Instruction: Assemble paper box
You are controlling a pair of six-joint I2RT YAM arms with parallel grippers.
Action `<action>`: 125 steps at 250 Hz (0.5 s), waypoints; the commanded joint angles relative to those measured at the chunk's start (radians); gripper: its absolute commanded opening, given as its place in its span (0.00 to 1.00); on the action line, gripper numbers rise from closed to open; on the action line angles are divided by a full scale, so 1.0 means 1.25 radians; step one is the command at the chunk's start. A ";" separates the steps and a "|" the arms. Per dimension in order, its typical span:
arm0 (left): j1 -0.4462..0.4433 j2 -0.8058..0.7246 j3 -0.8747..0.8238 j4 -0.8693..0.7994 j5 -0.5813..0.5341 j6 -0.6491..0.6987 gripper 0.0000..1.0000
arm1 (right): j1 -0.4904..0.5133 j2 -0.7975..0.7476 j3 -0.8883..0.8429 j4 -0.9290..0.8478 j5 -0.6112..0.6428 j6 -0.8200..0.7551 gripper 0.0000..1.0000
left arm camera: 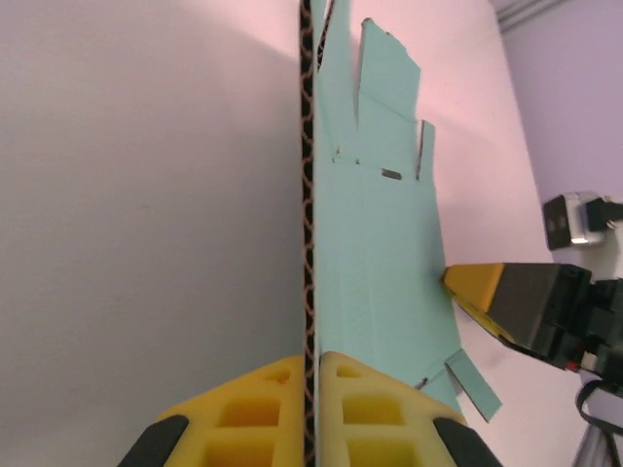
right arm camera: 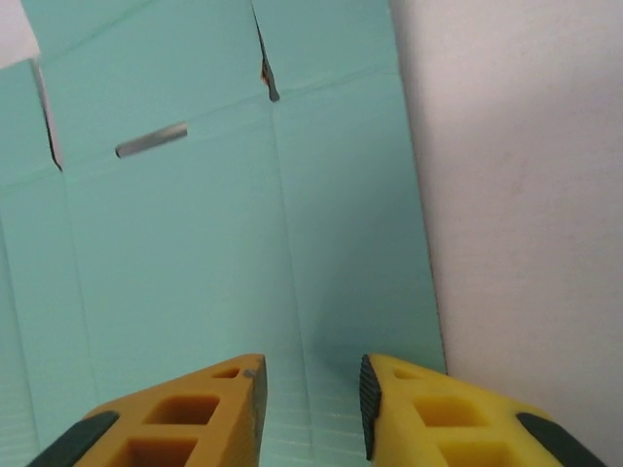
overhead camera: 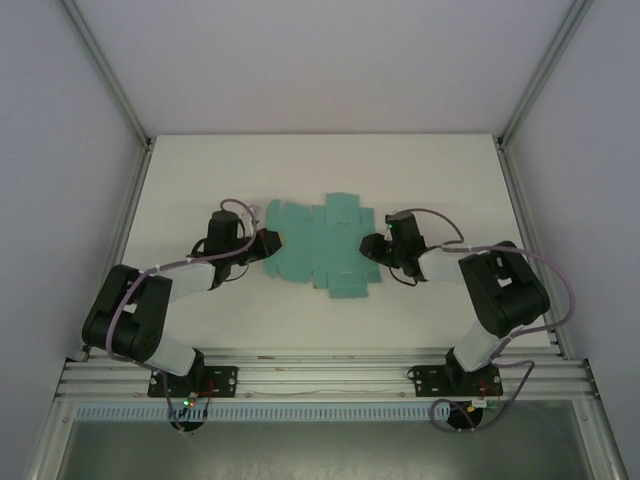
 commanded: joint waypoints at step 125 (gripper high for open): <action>0.001 -0.323 0.054 0.062 0.109 -0.094 0.00 | -0.179 -0.469 -0.036 -0.134 -0.232 -0.088 1.00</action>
